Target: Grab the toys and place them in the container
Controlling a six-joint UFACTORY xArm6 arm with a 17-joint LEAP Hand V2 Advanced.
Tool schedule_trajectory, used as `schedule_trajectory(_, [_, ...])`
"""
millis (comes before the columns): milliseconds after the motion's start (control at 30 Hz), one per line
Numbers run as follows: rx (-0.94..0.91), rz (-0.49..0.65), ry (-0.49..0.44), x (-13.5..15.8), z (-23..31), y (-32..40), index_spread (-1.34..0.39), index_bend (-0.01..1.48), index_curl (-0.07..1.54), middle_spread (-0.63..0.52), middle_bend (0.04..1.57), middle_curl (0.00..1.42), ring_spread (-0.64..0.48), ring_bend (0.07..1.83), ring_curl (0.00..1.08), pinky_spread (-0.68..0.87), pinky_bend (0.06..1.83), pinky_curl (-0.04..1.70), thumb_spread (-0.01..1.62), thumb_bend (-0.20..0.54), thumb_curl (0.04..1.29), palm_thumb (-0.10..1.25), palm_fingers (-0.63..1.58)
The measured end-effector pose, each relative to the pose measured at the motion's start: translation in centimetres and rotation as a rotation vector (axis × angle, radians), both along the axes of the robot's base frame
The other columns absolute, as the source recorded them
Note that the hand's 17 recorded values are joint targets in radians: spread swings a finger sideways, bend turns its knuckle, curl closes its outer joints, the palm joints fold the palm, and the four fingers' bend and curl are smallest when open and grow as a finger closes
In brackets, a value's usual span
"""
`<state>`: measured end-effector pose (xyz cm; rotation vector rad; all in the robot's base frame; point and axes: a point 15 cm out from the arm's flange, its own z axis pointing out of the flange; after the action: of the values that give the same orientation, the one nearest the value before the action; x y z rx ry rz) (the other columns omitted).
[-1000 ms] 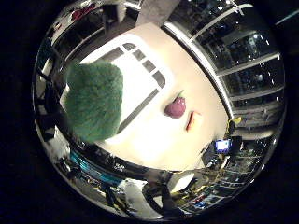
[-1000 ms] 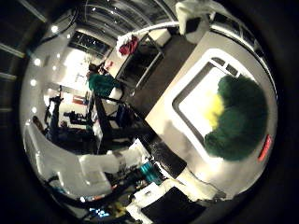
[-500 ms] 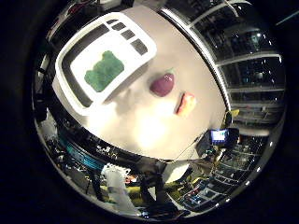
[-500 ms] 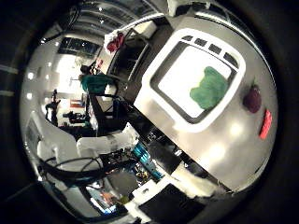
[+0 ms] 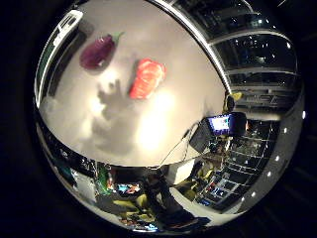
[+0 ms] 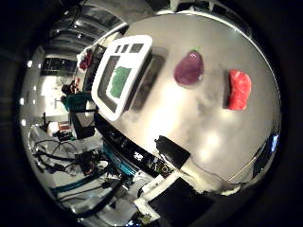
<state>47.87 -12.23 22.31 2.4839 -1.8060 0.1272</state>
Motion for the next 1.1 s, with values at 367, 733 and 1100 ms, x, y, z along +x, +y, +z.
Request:
schedule_trajectory(367, [0.027, -0.393, -0.023, 6.4, -4.7, -8.7, -0.23, 0.14, 0.24, 0.14, 0.23, 0.33, 0.19, 0.35, 0.27, 0.42, 0.42, 0.34, 1.0, -0.032, 0.29, 0.48, 0.16])
schedule_trajectory(733, [0.121, -0.633, 0.023, 7.6, -10.3, -8.8, -0.08, 0.14, 0.23, 0.23, 0.22, 0.33, 0.25, 0.4, 0.27, 0.47, 0.53, 0.34, 0.99, -0.032, 0.28, 0.42, 0.14])
schedule_trajectory(1100, [0.121, -0.687, 0.08, 8.8, -14.2, -9.3, -0.02, 0.14, 0.23, 0.26, 0.25, 0.33, 0.28, 0.45, 0.26, 0.49, 0.6, 0.33, 0.99, -0.027, 0.29, 0.39, 0.11])
